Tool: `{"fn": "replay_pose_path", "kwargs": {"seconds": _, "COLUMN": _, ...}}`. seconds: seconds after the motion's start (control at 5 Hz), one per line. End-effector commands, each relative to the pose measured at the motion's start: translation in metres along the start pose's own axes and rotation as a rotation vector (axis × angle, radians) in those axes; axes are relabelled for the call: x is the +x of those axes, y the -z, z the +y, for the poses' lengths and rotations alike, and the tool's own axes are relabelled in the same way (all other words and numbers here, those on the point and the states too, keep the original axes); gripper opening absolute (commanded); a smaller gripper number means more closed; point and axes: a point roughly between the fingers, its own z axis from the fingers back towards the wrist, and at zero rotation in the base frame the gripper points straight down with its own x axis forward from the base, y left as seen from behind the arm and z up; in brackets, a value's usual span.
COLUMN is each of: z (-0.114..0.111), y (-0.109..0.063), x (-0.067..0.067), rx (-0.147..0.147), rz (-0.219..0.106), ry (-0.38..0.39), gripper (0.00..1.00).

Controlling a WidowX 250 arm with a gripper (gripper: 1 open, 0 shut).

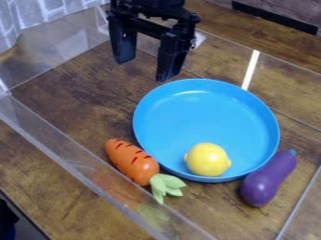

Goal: Remove the lemon from the blue tray and put it on the table

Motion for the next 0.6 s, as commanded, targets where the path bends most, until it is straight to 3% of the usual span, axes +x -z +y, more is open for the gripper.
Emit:
{"fn": "replay_pose_path", "kwargs": {"seconds": 0.0, "z": -0.003, "y": 0.007, "x": 0.001, "rx": -0.001, "rz": 0.010, "ry": 0.018, "gripper": 1.00}}
{"fn": "replay_pose_path", "kwargs": {"seconds": 0.4, "z": -0.028, "y": 0.040, "x": 0.009, "rx": 0.006, "rz": 0.000, "ry": 0.166, "gripper": 1.00}}
